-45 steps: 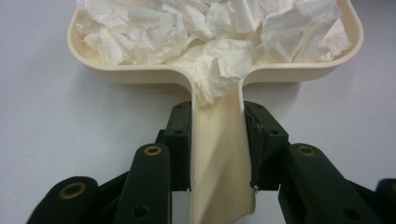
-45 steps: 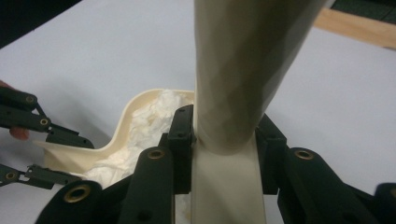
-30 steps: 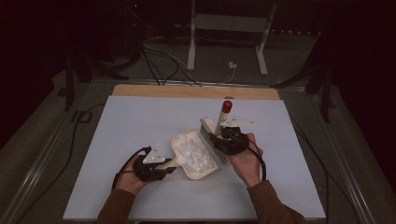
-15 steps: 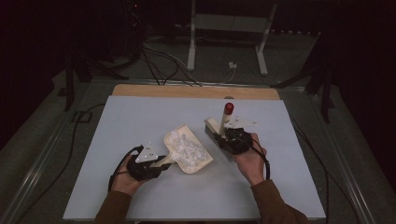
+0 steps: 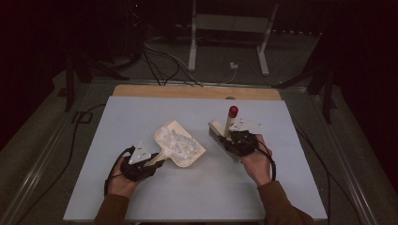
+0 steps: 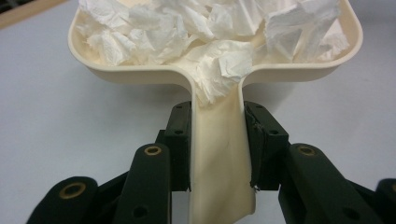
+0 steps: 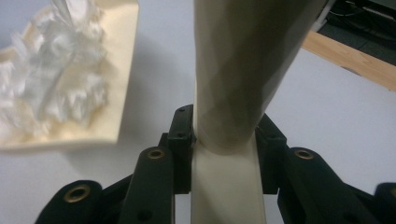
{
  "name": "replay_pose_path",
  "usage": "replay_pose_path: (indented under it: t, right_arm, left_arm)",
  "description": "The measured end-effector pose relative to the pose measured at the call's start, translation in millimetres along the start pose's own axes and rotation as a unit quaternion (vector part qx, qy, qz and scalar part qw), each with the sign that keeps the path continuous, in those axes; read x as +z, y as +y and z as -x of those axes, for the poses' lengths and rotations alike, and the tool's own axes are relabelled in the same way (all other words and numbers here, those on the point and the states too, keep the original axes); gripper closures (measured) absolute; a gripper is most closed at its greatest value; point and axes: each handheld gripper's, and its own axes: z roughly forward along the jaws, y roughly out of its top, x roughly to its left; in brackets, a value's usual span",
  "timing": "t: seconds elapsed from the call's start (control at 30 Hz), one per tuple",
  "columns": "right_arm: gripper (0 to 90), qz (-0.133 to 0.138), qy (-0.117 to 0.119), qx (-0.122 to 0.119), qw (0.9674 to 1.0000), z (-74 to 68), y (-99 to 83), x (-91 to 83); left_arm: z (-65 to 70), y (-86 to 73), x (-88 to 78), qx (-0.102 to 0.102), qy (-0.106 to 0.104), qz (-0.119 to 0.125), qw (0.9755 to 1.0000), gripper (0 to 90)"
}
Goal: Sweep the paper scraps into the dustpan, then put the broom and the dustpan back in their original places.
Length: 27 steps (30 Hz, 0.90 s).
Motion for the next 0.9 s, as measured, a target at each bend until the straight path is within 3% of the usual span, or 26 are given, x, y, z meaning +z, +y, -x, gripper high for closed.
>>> replay_pose_path:
  t: [0.2, 0.47, 0.9]
  right_arm:
    - [67.3, -0.005, 0.011, -0.002, 0.9999, 3.0, -3.2, -0.2]
    - [67.3, -0.014, 0.026, -0.013, 0.9995, 6.1, -6.2, -1.5]
    - [67.2, -0.024, 0.079, -0.046, 0.9956, 11.5, -15.3, -7.1]
  left_arm:
    - [-2.2, -2.9, -5.2, -0.013, 0.013, 0.004, 0.9998, 66.9]
    - [-8.3, -6.2, -16.7, -0.039, 0.051, 0.01, 0.9979, 66.9]
    - [-13.5, -12.4, -30.6, -0.059, 0.091, 0.014, 0.994, 66.9]
